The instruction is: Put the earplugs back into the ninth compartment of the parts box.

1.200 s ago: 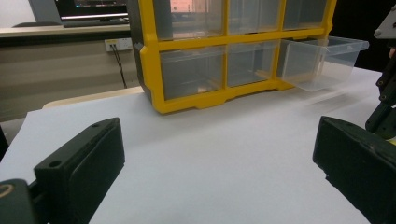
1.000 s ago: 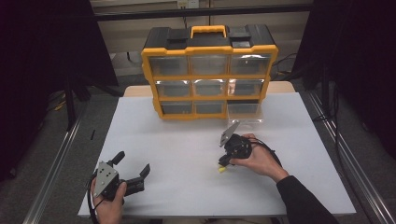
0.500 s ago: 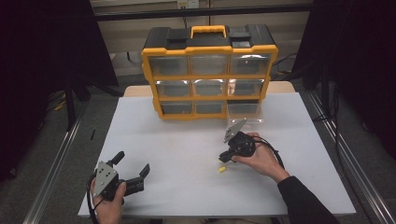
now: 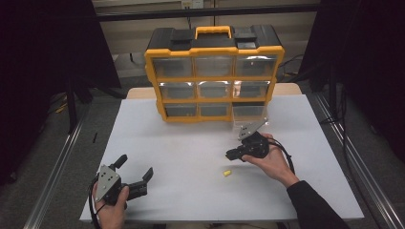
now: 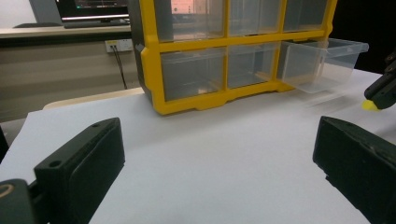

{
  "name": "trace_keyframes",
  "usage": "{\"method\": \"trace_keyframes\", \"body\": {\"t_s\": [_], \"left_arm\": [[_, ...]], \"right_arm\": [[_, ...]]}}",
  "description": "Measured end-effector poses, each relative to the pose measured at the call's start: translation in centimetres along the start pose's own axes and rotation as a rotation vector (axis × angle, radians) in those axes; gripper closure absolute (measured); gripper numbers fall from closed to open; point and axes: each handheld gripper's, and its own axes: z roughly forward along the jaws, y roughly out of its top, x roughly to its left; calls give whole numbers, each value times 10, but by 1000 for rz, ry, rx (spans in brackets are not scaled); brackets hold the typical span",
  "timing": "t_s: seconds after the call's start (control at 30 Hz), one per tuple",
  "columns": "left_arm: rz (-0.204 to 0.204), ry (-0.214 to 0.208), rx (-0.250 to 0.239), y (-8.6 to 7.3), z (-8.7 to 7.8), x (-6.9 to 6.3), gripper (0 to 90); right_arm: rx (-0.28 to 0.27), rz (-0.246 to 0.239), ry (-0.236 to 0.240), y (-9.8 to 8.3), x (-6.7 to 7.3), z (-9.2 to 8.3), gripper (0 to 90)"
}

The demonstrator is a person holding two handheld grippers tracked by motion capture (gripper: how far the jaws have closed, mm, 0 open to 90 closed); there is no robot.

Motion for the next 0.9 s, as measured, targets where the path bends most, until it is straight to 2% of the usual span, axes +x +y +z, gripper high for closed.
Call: {"method": "trace_keyframes", "body": {"t_s": [0.07, 0.13, 0.27, 0.6, 0.9], "left_arm": [[6, 2, 0, 0, 0, 1, 21], [6, 2, 1, 0, 0, 1, 21], [2, 1, 0, 0, 0, 1, 21], [7, 6, -2, 0, 0, 1, 21], [6, 13, -2, 0, -1, 2, 20]], "right_arm": [[-13, -12, -28, 1, 1, -3, 828], [-43, -10, -24, 2, 2, -5, 828], [-68, -11, -30, 4, 3, -9, 828], [-88, -14, -45, 9, 3, -20, 827], [-117, -13, -70, 14, 0, -37, 828]]}}
